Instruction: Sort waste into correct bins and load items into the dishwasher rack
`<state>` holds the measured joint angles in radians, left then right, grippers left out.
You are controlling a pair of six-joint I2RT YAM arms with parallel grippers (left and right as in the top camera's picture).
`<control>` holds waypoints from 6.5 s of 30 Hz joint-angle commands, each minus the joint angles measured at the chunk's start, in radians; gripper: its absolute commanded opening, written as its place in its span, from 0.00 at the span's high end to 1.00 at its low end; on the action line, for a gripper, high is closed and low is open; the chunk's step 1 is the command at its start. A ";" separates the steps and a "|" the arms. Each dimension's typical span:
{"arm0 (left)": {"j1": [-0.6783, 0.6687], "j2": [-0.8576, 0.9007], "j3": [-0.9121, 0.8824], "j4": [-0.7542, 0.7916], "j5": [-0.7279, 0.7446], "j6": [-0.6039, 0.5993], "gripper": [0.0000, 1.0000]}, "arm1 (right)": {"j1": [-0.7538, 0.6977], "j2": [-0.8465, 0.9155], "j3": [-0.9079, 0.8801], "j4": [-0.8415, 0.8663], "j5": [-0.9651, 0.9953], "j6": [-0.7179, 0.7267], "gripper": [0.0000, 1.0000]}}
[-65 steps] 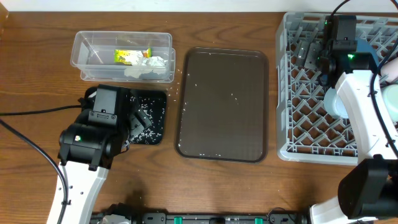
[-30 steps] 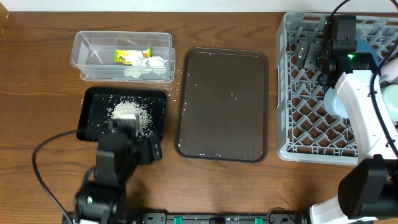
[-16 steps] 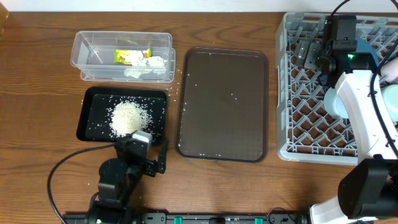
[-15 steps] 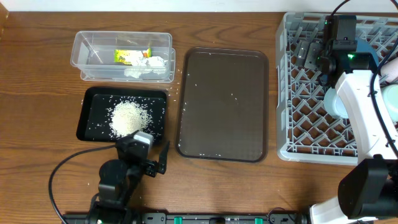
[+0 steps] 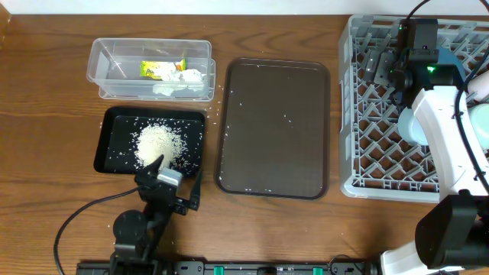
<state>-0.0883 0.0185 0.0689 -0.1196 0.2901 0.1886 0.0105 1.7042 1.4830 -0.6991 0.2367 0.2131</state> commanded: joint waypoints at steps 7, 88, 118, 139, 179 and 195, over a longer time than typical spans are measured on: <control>0.034 -0.017 -0.065 0.132 0.012 0.048 0.05 | 0.010 -0.008 0.002 0.000 0.009 0.015 0.01; 0.146 -0.014 -0.065 0.072 -0.032 0.125 0.05 | 0.002 -0.018 0.002 -0.001 -0.001 0.015 0.01; 0.146 -0.014 -0.065 0.072 -0.033 0.125 0.05 | 0.002 -0.486 -0.859 0.804 -0.195 0.016 0.01; 0.146 -0.014 -0.065 0.072 -0.033 0.125 0.05 | 0.004 -0.872 -1.429 1.273 -0.252 0.018 0.01; 0.146 -0.014 -0.065 0.072 -0.033 0.125 0.05 | 0.003 -1.519 -1.478 0.622 -0.223 -0.050 0.01; 0.146 -0.014 -0.065 0.072 -0.033 0.125 0.05 | 0.001 -1.699 -1.478 0.623 -0.226 -0.050 0.01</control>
<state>0.0517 0.0101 0.0223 -0.0143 0.2554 0.2970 0.0105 0.0147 0.0067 -0.0700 0.0170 0.1749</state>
